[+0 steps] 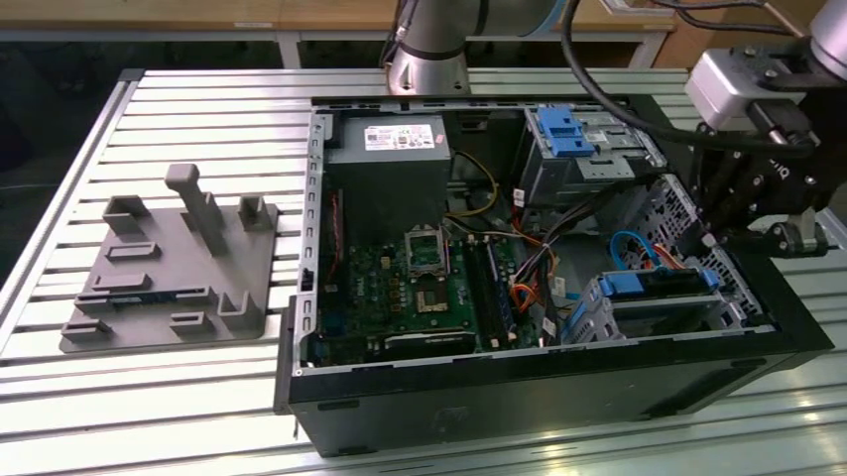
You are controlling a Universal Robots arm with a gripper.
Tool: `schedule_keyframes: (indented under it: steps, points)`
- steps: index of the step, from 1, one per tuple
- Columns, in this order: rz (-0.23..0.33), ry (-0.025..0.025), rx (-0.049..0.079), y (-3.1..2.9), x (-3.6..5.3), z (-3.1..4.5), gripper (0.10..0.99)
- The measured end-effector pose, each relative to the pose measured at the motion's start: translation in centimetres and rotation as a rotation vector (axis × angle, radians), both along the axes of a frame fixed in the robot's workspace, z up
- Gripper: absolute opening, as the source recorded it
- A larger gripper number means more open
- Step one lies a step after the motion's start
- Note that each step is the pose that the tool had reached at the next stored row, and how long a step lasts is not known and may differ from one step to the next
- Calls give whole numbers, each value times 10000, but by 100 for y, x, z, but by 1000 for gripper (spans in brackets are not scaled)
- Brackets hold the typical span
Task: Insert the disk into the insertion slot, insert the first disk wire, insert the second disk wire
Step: 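Insert the second disk wire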
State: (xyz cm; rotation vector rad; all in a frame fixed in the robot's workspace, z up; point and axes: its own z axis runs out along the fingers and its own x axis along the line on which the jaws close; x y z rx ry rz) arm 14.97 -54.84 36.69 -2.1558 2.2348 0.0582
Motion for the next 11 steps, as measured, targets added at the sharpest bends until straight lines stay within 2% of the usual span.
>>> schedule_keyframes:
  steps: [2, 4, 11]
  points:
    - [0, 0, 0, 2, 0, 68, 102]
    - [1, 0, -1, 2, 0, 119, 102]
    - [1, 0, -2, 2, 0, 126, 102]
